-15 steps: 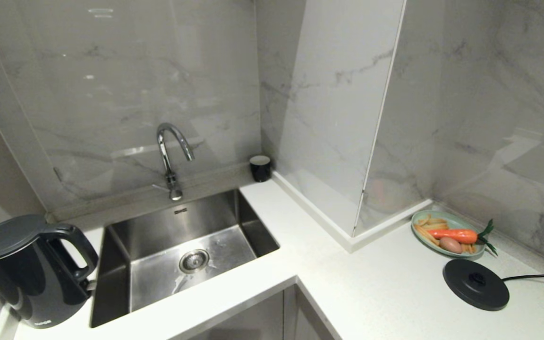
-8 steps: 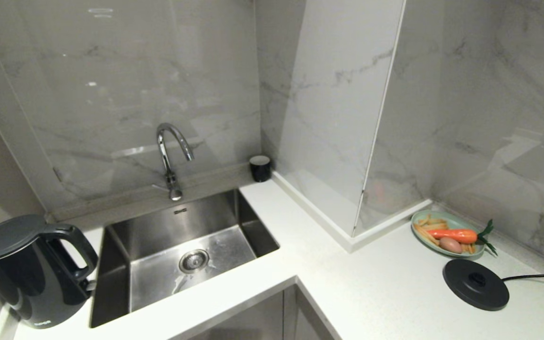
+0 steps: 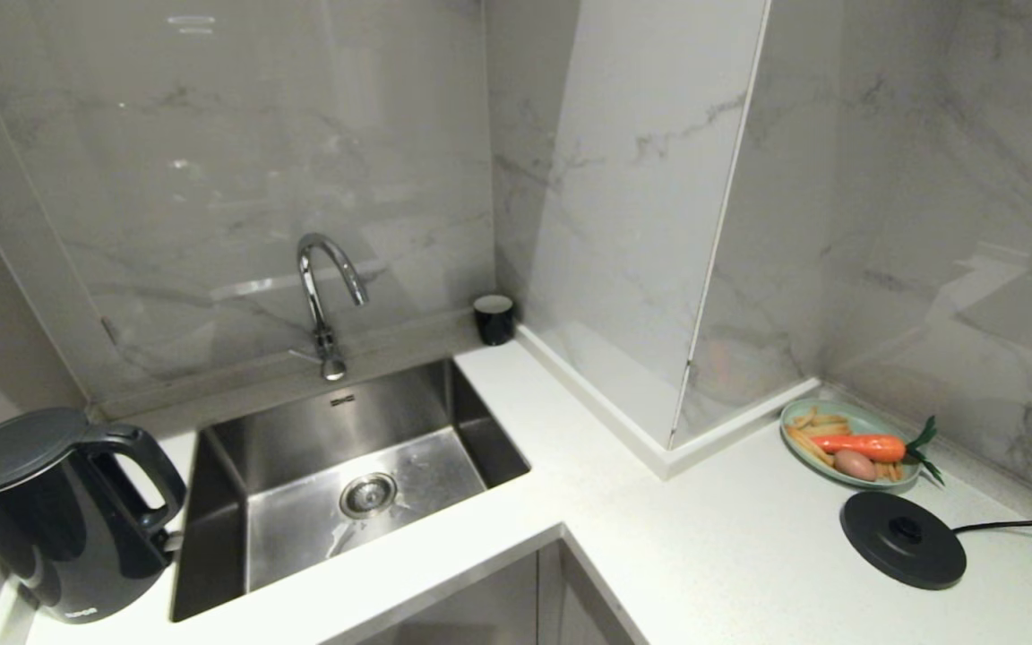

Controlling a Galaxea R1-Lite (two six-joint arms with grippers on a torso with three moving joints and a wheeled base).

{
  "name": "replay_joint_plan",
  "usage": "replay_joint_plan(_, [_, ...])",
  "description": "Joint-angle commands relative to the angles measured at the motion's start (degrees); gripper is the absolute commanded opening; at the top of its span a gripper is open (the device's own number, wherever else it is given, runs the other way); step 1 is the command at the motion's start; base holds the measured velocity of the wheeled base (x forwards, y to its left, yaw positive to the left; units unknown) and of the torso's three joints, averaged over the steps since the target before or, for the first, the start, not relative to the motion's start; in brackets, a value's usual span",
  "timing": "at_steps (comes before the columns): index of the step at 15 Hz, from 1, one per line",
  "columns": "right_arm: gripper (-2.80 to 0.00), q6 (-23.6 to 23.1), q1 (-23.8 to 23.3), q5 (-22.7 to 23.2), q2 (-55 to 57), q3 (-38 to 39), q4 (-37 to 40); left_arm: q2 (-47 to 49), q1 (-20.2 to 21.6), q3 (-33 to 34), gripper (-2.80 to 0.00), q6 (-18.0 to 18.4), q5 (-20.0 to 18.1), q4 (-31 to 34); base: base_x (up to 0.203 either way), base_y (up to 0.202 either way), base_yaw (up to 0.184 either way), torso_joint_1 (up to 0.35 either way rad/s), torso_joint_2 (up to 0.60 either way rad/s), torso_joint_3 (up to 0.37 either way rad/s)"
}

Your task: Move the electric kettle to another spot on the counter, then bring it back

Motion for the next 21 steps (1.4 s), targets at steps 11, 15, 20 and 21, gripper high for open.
replay_joint_plan(11, [-2.80,0.22,0.00,-0.03,0.00,0.00,-0.01,0.16,0.00,-0.08,0.00,-0.14,-0.26,0.05,0.000,0.000,0.000,0.000,0.00,0.000])
replay_joint_plan(15, [-2.80,0.22,0.00,-0.01,0.00,0.00,-0.01,0.16,-0.09,-0.08,0.00,-0.33,-0.35,0.14,0.000,0.000,0.000,0.000,0.00,0.000])
replay_joint_plan(20, [-2.80,0.22,0.00,-0.03,0.05,0.00,-0.01,0.16,-0.09,-0.08,0.00,-0.76,-0.44,0.14,0.000,0.000,0.000,0.000,0.00,0.000])
replay_joint_plan(21, [-2.80,0.22,0.00,-0.03,0.00,0.00,-0.01,0.16,-0.09,-0.08,0.00,-0.76,-0.44,0.14,0.000,0.000,0.000,0.000,0.00,0.000])
